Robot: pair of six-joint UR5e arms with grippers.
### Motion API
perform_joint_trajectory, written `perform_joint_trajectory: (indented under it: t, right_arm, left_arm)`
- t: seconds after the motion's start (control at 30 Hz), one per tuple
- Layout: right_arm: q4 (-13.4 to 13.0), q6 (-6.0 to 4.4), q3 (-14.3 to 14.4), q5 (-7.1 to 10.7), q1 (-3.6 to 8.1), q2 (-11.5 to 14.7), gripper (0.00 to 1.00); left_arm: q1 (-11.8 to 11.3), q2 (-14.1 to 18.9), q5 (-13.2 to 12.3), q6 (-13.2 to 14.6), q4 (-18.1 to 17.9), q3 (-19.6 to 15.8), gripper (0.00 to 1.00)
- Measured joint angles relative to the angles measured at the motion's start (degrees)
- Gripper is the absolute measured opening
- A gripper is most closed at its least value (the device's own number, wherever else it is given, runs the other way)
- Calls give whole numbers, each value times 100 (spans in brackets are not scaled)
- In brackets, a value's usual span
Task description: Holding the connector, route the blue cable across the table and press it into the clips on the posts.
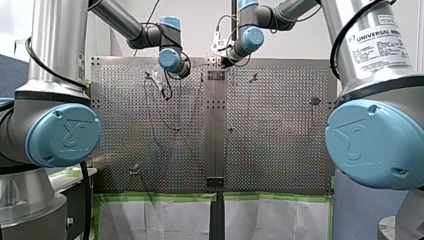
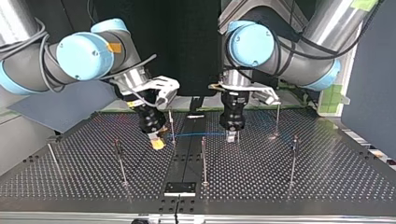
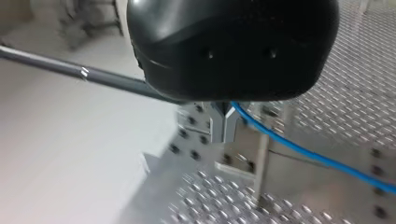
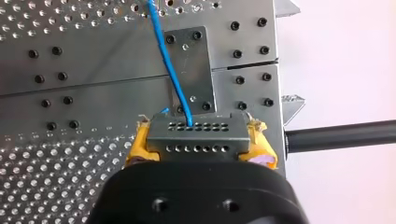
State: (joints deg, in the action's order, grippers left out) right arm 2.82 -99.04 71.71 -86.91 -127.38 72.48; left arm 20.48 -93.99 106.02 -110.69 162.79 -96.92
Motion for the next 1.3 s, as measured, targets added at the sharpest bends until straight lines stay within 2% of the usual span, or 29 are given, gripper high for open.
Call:
perform_joint_trajectory:
  t: [0.23, 0.43, 0.6, 0.97, 1.3]
  right_arm:
    - [-7, 12, 61, 10, 32, -123, 0]
    - [-16, -7, 74, 33, 104, -172, 0]
    - [-32, -11, 76, 161, 175, -284, 0]
    - [-76, -35, 35, 387, 294, -362, 0]
    - [-102, -81, -18, 515, 529, -535, 0]
  left_arm:
    - [-20, -209, -279, 40, -43, 0, 0]
    - [-64, -473, -327, 72, -77, 1, 0]
    - [-128, -598, -350, 111, -203, 29, 0]
    - [-338, -687, -609, 105, -219, 415, 0]
    - [-436, -1152, -728, 98, -156, 907, 0]
